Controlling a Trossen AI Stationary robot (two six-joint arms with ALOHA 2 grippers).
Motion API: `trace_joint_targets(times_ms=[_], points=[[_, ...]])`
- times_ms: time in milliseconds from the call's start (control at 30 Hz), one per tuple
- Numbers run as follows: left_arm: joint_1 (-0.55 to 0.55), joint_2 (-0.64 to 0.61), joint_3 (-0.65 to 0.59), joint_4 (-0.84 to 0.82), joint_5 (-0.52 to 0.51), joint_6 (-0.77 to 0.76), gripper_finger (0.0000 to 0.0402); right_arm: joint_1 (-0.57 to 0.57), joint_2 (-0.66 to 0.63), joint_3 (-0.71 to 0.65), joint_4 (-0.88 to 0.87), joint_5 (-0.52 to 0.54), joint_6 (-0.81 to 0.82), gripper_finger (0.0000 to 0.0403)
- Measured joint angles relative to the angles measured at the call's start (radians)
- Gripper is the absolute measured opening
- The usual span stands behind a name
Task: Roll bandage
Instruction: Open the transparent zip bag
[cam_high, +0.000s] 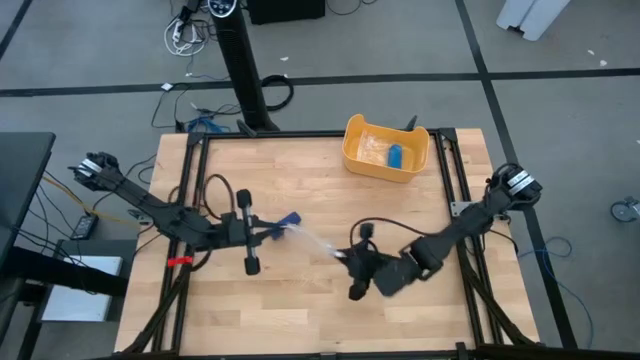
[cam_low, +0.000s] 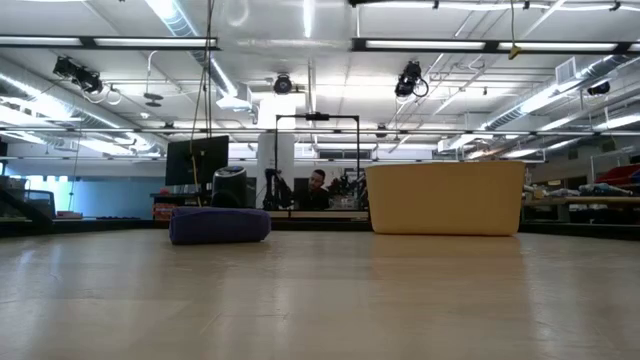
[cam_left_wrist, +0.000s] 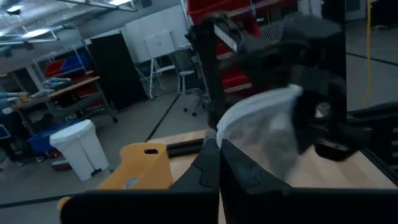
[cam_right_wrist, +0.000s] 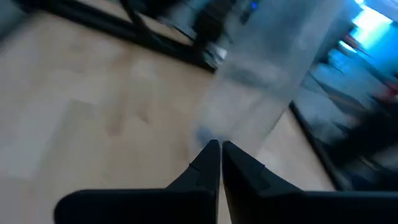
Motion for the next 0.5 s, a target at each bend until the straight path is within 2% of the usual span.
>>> trace_joint_targets(times_ms=[100, 167, 367, 500], points=[[0.0, -0.051, 0.0, -0.03, -0.043, 0.019, 0.0001, -0.055, 0.0, -0.061, 0.202, -0.152, -0.11, 0.0006], [0.0, -0.082, 0.0, -0.056, -0.07, 0.025, 0.0001, -0.086, 0.0, -0.117, 0.326, -0.212, -0.158, 0.0003], [0.0, -0.151, 0.0, -0.141, -0.105, 0.019, 0.0001, -0.147, 0.0, -0.324, 0.662, -0.223, -0.211, 0.0007], [0.0, -0.151, 0.0, -0.21, -0.109, -0.038, 0.0001, -0.144, 0.0, -0.457, 0.978, -0.221, -0.233, 0.0006]])
